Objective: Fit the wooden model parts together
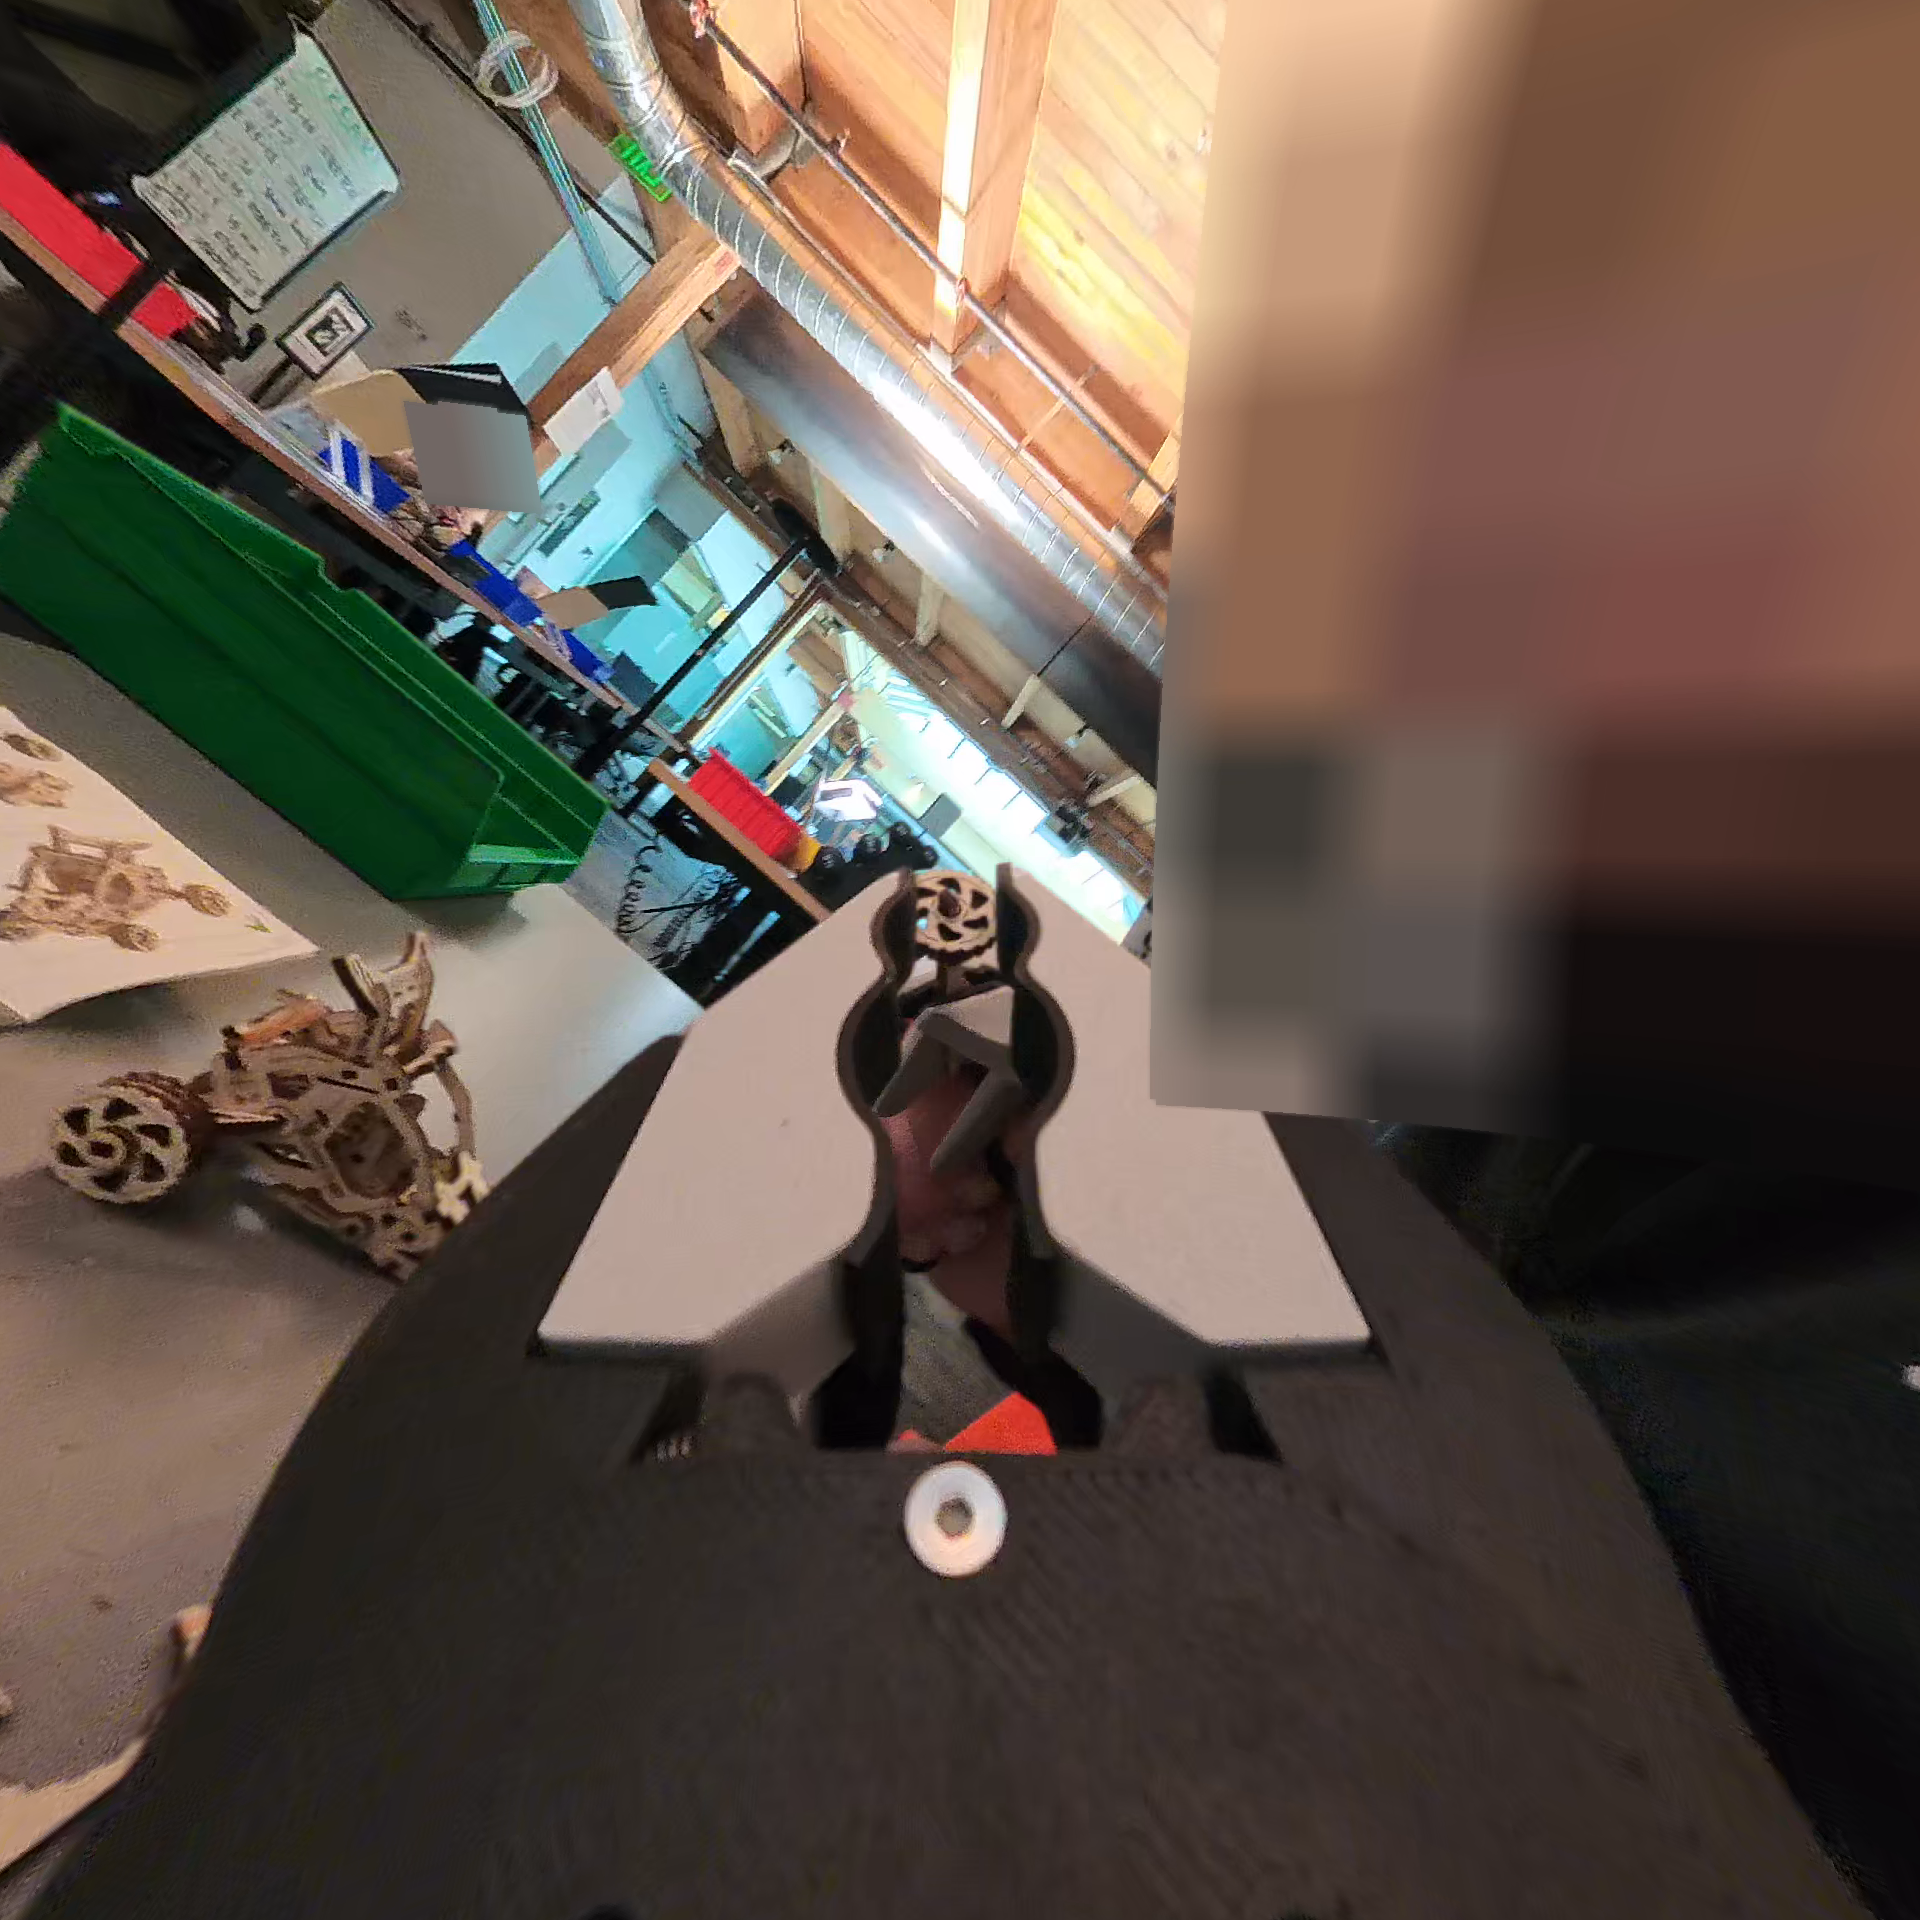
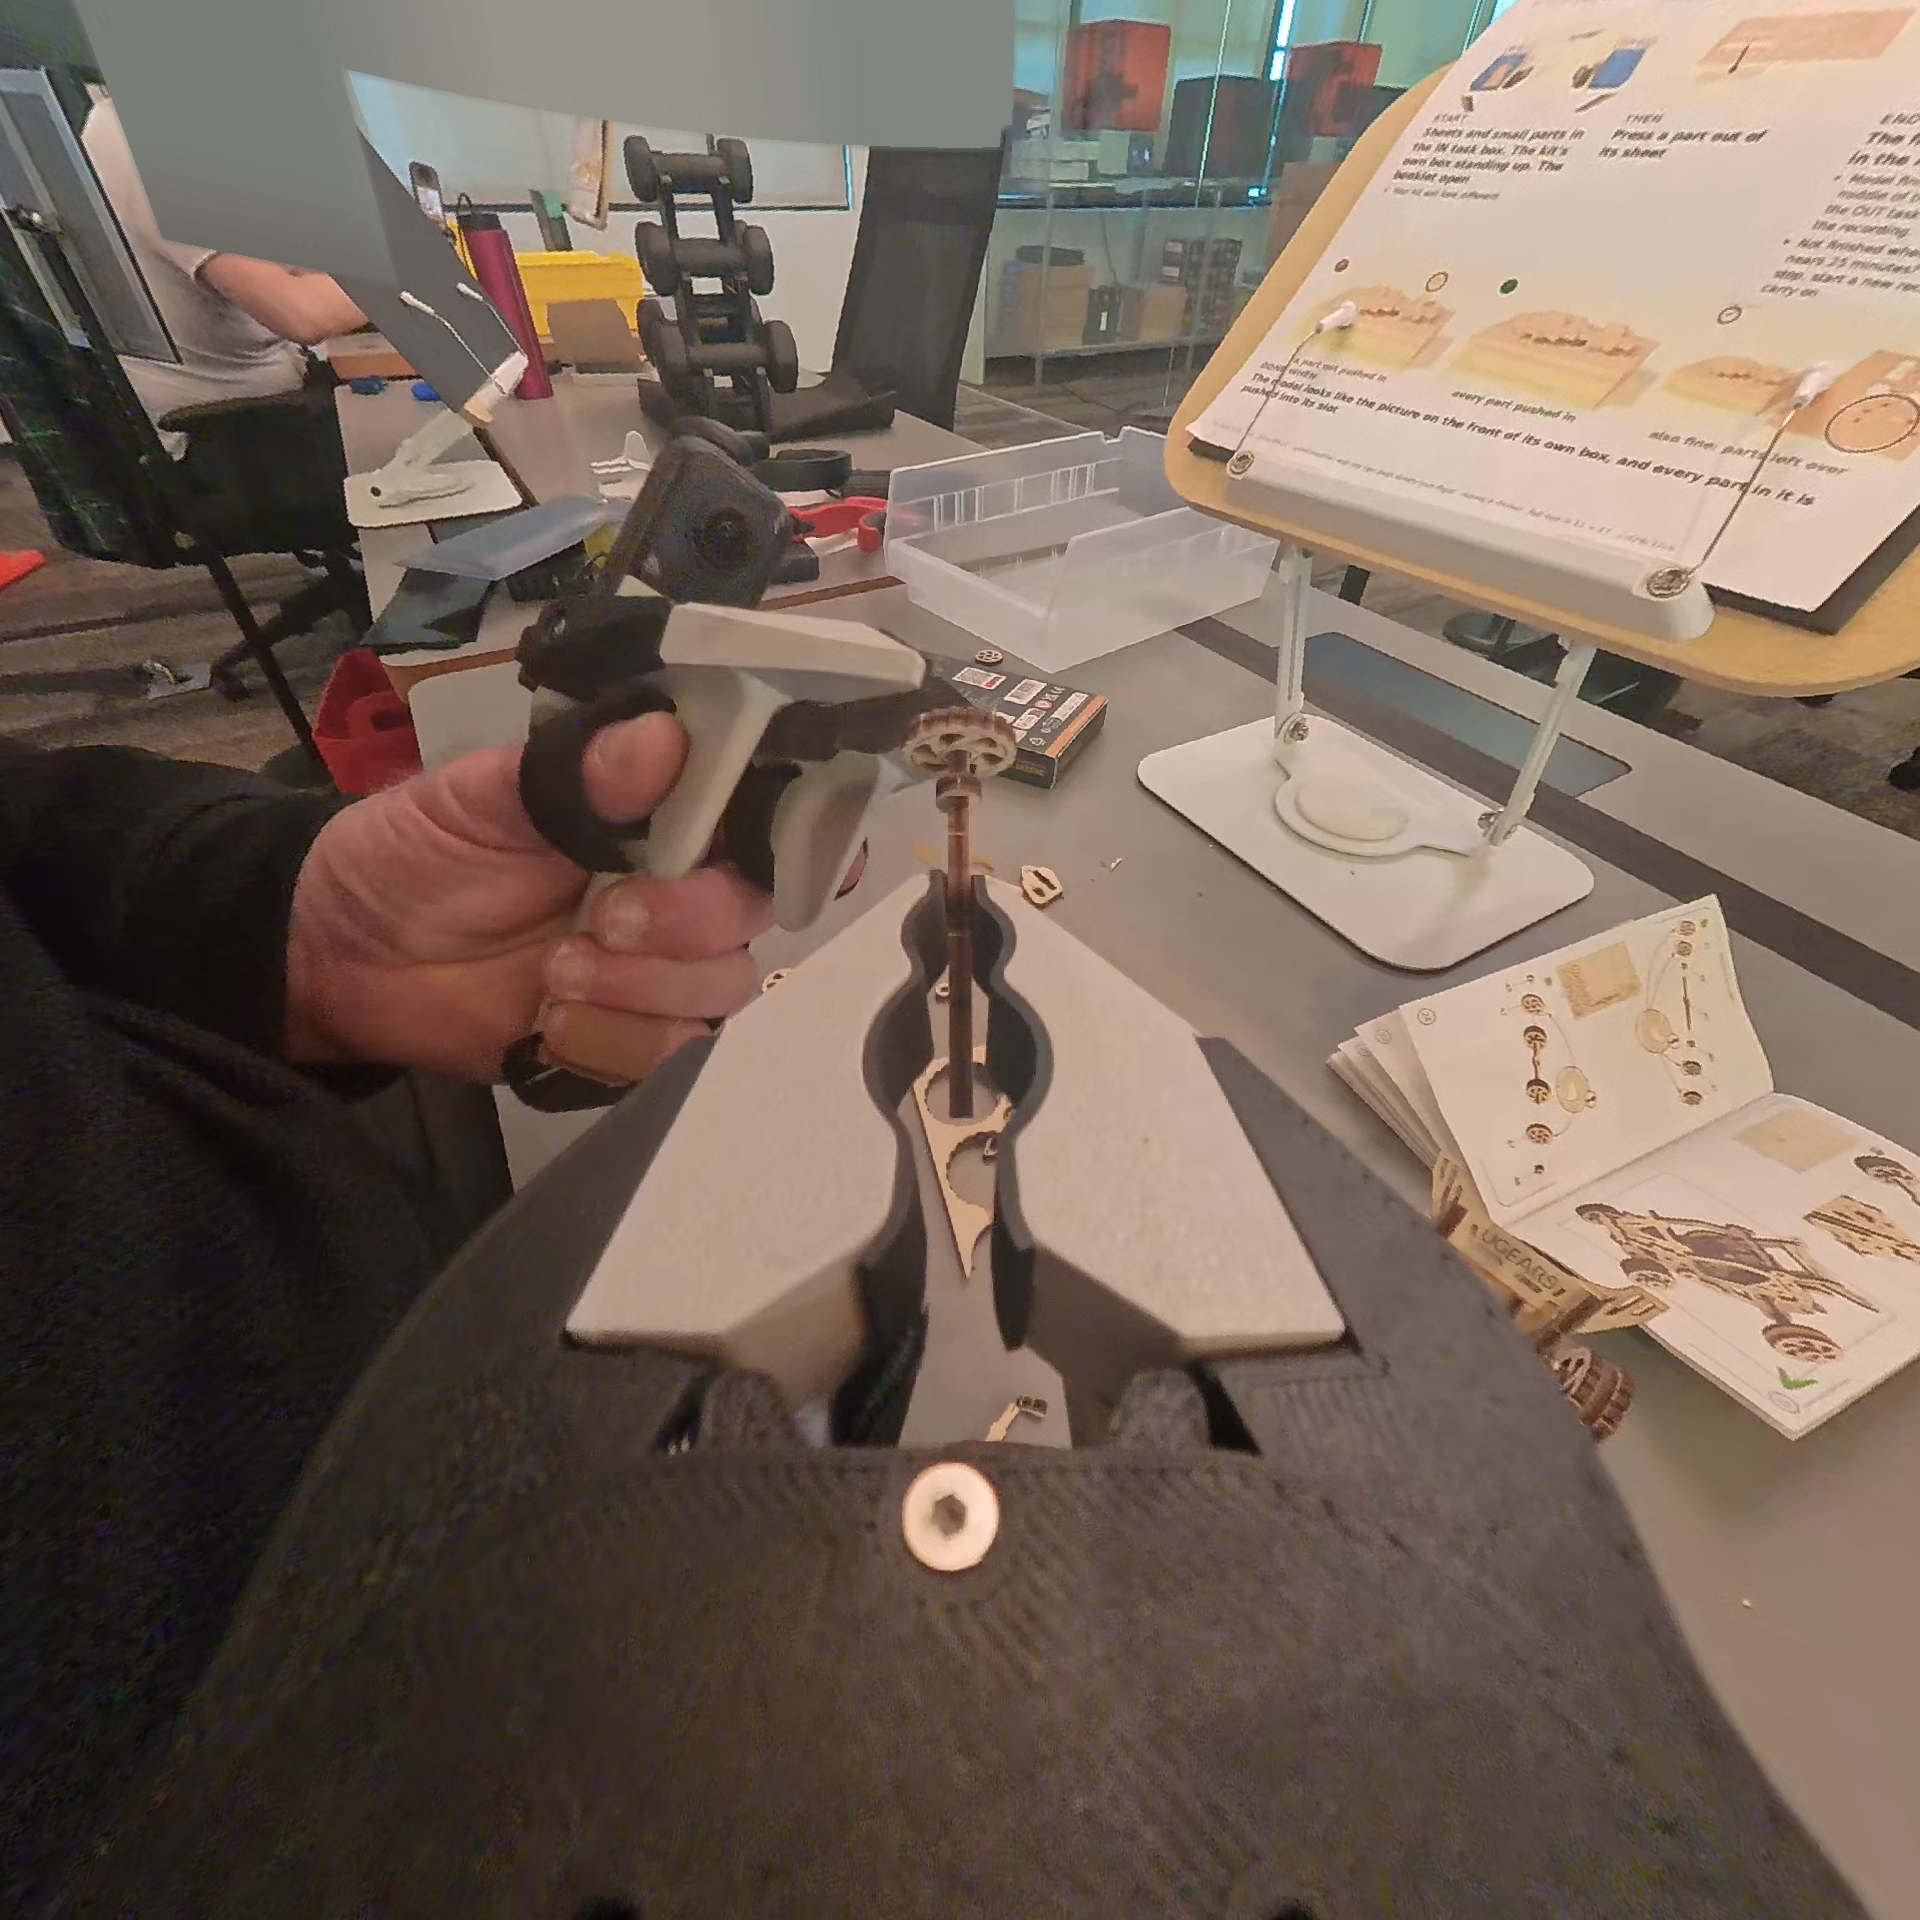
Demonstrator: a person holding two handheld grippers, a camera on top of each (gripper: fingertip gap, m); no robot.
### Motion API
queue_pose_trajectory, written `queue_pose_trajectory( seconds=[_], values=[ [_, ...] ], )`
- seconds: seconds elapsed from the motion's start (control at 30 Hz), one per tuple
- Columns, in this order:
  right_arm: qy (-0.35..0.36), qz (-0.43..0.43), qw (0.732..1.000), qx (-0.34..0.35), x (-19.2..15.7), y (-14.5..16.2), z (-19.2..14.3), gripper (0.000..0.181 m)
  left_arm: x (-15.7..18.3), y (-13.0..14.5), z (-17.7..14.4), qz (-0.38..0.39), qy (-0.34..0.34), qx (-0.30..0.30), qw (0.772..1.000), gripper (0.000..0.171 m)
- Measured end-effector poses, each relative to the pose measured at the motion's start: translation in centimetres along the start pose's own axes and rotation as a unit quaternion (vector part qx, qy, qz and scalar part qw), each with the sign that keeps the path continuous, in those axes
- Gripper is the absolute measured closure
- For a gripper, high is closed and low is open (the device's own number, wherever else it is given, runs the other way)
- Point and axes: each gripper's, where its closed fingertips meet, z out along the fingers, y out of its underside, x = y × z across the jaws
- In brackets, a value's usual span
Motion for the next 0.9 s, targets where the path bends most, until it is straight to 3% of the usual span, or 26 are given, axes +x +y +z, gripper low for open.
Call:
queue_pose_trajectory(
  seconds=[0.1,0.37,0.47,0.57,0.6,0.67,0.77,0.9],
  values=[
    [-0.001,-0.002,1.000,0.002,-0.2,-0.2,0.0,0.181,0.2,1.0,0.7,0.019,-0.003,-0.025,0.999,0.169],
    [-0.017,0.021,1.000,0.005,-0.2,0.2,0.1,0.181,0.3,1.1,0.8,-0.025,0.010,-0.013,1.000,0.168],
    [-0.022,0.043,0.999,0.017,0.2,-0.1,-0.2,0.181,0.3,1.0,0.4,-0.013,0.002,-0.029,1.000,0.149],
    [-0.012,0.055,0.998,0.023,1.3,0.0,-0.9,0.181,-1.6,1.8,-1.6,0.027,-0.070,-0.076,0.994,0.142],
    [-0.010,0.058,0.998,0.025,1.8,0.1,-1.2,0.181,-2.8,2.8,-2.8,0.054,-0.113,-0.117,0.985,0.140],
    [-0.007,0.059,0.998,0.021,2.4,0.4,-1.7,0.181,-5.4,5.6,-5.7,0.118,-0.207,-0.230,0.944,0.139],
    [-0.015,0.062,0.998,0.013,2.4,1.2,-1.8,0.181,-8.9,9.3,-10.5,0.215,-0.304,-0.380,0.847,0.138],
    [-0.025,0.062,0.998,0.002,2.1,1.7,-1.5,0.181,-10.8,11.9,-12.7,0.220,-0.336,-0.449,0.798,0.137]
  ],
)
